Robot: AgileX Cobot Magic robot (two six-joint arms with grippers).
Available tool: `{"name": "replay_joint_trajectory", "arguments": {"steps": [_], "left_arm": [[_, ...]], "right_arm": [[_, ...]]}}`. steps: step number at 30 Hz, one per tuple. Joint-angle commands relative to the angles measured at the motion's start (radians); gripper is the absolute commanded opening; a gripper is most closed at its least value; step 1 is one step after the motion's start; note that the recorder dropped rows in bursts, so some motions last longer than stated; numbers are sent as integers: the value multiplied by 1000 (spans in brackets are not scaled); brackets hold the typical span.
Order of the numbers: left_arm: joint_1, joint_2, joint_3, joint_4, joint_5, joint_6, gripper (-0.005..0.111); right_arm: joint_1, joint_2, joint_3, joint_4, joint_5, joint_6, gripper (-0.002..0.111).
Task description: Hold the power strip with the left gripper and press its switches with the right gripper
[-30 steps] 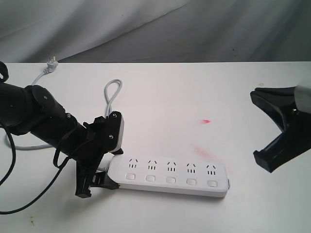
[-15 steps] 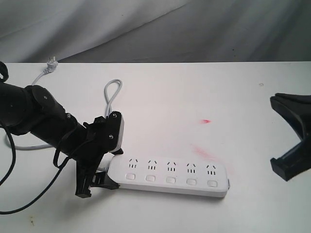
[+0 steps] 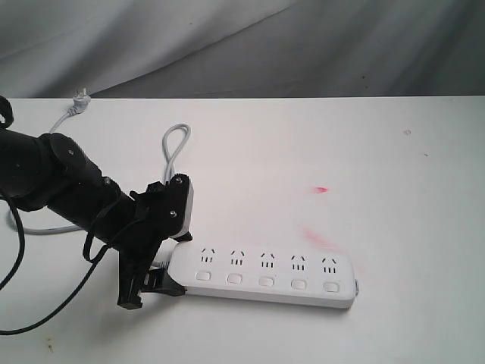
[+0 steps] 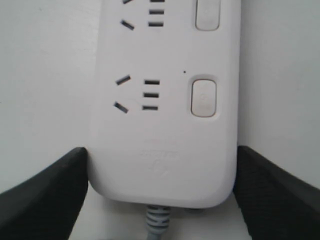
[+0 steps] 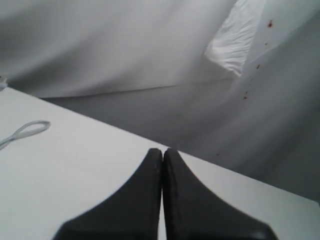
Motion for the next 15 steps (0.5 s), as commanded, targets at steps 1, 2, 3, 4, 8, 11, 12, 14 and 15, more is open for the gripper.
{"name": "replay_joint_trajectory", "arguments": {"steps": [1,2,3,4,8,11,12,14,15], "left_arm": [[-5,6,-2,0,4,6,67],[-5,6,-2,0,4,6,67],[-5,6,-2,0,4,6,67],[-5,6,-2,0,4,6,67],[-5,6,-2,0,4,6,67],[-5,6,-2,0,4,6,67],[-5,6,-2,0,4,6,67],[-5,6,-2,0,4,6,67],[-5,6,-2,0,4,6,67]], "right_arm": [[-108,-87,23,1,81,4,0],[-113,-88,23,1,79,4,0],[-113,-88,23,1,69,4,0],[-111,-88,23,1,56,4,0],[-109,-88,23,1,15,4,0],[-109,-88,23,4,27,4,0],[-109,-88,23,24,27,4,0],[-109,-88,23,135,23,-65,0],[-109,-88,28,164,13,-132,0]]}}
